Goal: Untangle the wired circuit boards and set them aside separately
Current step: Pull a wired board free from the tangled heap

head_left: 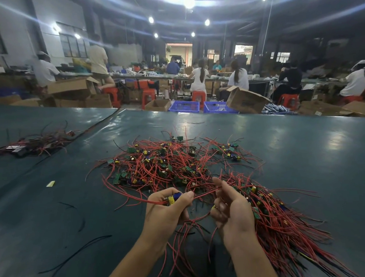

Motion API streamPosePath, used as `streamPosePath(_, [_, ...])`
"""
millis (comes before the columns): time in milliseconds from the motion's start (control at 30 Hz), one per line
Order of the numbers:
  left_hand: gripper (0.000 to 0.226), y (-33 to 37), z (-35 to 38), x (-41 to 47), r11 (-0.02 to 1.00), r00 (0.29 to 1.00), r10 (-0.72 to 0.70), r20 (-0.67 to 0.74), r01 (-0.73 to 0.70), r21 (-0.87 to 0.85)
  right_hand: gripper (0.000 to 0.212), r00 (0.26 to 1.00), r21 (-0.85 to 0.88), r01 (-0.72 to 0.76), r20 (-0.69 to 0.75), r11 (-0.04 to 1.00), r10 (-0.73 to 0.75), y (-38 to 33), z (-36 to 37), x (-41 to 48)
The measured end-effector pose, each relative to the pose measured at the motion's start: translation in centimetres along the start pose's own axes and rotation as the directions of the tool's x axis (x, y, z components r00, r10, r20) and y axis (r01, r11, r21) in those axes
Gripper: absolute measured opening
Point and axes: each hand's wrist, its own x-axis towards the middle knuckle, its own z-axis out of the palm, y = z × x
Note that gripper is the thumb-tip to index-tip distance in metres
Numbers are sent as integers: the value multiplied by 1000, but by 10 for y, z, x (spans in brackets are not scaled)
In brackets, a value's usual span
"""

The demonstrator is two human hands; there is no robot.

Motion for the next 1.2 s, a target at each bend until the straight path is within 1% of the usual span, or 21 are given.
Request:
streamPosePath(100, [38, 2, -1, 0, 1000, 1000, -3, 1, 3, -27, 25, 999, -2, 30, -45, 1000, -30, -1, -1, 1])
streamPosePath(200, [38, 4, -4, 2, 995, 1000, -23, -15, 21, -95, 26, 991, -85, 68, -113, 994, -78, 2, 0, 0])
streamPosePath(233, [39, 3, -5, 2, 993, 1000, -28, -13, 26, -111, 26, 990, -75, 60, -121, 995, -69, 2, 0, 0])
streamPosePath(367, [41, 1, -1, 1, 995, 999, -36, 26, 39, -97, 31, 995, 99, 0, -101, 995, 10, -1, 0, -2])
streamPosePath(400, [40, 0, -1, 1, 994, 999, -41, 33, 44, -98, 34, 995, 114, -5, -98, 993, 16, -2, 0, -2])
streamPosePath(433, [39, 0, -1, 2, 993, 998, -47, 36, 51, -104, 37, 995, 93, -2, -102, 996, 11, -1, 0, -2])
streamPosePath(467, [37, 0, -2, 2, 992, 998, -53, 33, 57, -113, 39, 994, 35, 9, -105, 999, -5, 1, 0, -3])
streamPosePath(533, [35, 0, -4, 4, 988, 998, -65, 12, 66, -138, 41, 995, -124, 52, -79, 991, -62, 8, 4, -7])
streamPosePath(600, [32, -1, -6, 6, 985, 997, -70, -14, 67, -160, 33, 996, -264, 92, 15, 960, -91, 17, 12, -14])
streamPosePath(667, [29, -1, -7, 7, 985, 997, -74, -28, 69, -156, 28, 992, -343, 101, 101, 934, -71, 26, 22, -22])
streamPosePath(733, [30, -3, -8, 8, 990, 997, -72, -20, 69, -119, 31, 995, -311, 47, 96, 949, -18, 30, 27, -26])
streamPosePath(800, [30, -3, -7, 6, 996, 998, -60, 14, 61, -69, 29, 998, -244, -17, 54, 970, 31, 27, 26, -25])
streamPosePath(900, [35, -4, -5, 4, 998, 997, -57, 48, 59, -33, 25, 998, -159, -49, -41, 986, 43, 15, 15, -14])
streamPosePath(967, [37, -4, -4, 4, 998, 997, -57, 59, 58, -23, 25, 994, -66, -33, -102, 997, 26, 4, 5, -5])
streamPosePath(1067, [32, -4, -3, 3, 999, 995, -50, 86, 51, -14, 25, 994, 45, 23, -108, 999, -18, -4, -4, 2])
streamPosePath(1133, [27, -4, -2, 2, 997, 995, -58, 87, 62, -41, 26, 992, 41, 77, -103, 996, -73, -3, -5, 2])
streamPosePath(1200, [28, -5, -2, 3, 991, 994, -81, 67, 87, -100, 28, 989, -13, 120, -81, 993, -120, 4, -1, -1])
